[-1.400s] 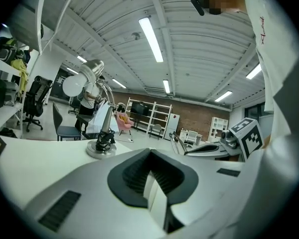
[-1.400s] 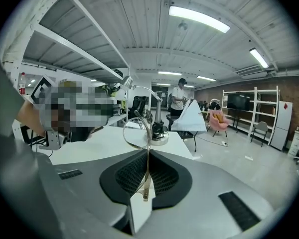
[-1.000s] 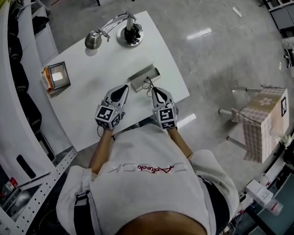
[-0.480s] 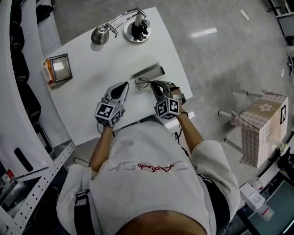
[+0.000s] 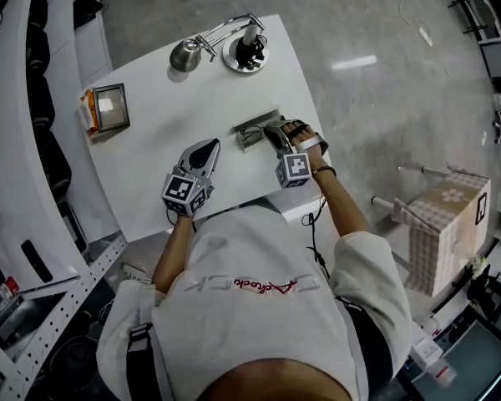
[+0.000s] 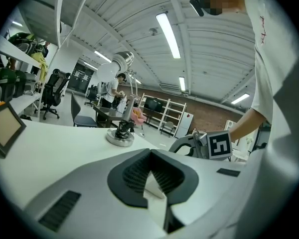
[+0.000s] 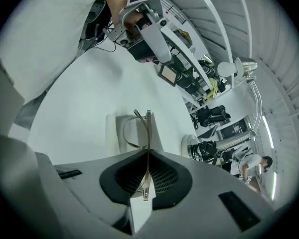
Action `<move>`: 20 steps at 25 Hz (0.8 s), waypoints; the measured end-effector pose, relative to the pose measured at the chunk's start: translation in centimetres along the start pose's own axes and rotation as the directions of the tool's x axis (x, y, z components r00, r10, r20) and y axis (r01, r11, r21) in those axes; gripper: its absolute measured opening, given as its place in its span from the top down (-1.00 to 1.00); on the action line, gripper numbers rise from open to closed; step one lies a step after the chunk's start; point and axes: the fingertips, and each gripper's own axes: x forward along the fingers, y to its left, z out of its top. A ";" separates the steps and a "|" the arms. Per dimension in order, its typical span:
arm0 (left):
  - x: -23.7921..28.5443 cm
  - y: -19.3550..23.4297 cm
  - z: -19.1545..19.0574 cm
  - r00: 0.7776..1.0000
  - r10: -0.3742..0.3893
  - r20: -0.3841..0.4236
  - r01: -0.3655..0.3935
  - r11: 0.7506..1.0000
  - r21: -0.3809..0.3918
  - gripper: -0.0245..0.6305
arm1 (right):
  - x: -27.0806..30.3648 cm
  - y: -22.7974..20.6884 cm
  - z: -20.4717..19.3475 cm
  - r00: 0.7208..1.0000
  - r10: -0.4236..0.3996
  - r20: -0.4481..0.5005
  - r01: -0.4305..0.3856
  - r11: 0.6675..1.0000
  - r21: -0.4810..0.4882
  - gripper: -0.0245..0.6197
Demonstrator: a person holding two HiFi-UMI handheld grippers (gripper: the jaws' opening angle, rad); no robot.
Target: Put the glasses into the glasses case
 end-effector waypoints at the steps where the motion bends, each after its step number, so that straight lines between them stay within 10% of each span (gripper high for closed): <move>1: -0.1 0.0 0.0 1.000 0.003 0.000 -0.003 1.000 0.000 0.85 | 0.2 -0.3 -0.3 1.000 0.006 -0.007 -0.006 1.000 -0.011 0.84; 20: -0.8 -0.1 -0.5 0.999 0.032 -0.004 -0.032 0.999 -0.016 0.85 | 3.3 1.7 -0.6 0.986 0.164 0.022 -0.160 0.980 -0.120 0.84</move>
